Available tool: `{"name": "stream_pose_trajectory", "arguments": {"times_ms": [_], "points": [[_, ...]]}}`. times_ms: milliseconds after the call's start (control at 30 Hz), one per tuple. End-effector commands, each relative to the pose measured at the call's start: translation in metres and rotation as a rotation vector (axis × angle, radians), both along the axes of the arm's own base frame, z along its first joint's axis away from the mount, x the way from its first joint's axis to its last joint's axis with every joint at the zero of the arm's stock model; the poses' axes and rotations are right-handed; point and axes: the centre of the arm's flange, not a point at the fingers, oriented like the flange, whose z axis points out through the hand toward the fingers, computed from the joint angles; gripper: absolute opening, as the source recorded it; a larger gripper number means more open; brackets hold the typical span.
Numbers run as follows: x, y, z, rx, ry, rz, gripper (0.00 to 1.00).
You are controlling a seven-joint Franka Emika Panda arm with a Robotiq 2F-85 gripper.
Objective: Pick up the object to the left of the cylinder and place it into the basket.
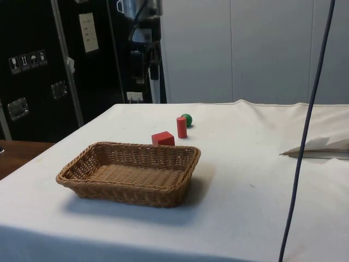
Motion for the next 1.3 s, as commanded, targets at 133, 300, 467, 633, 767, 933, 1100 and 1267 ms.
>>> {"name": "stream_pose_trajectory", "arguments": {"times_ms": [133, 300, 467, 633, 767, 933, 1100, 1267], "points": [[0.001, 0.000, -0.005, -0.005, -0.004, -0.001, 1.00], [0.001, 0.000, -0.017, -0.007, -0.031, -0.002, 1.00], [0.001, -0.001, -0.027, -0.018, -0.040, 0.001, 1.00], [0.002, 0.000, -0.040, -0.024, -0.070, 0.001, 1.00], [0.002, -0.001, -0.051, -0.036, -0.078, 0.002, 1.00], [0.001, -0.001, -0.058, -0.048, -0.072, 0.006, 1.00], [-0.001, -0.002, -0.068, -0.056, -0.059, 0.006, 1.00], [-0.003, -0.002, -0.081, -0.068, -0.052, 0.007, 1.00]]}}
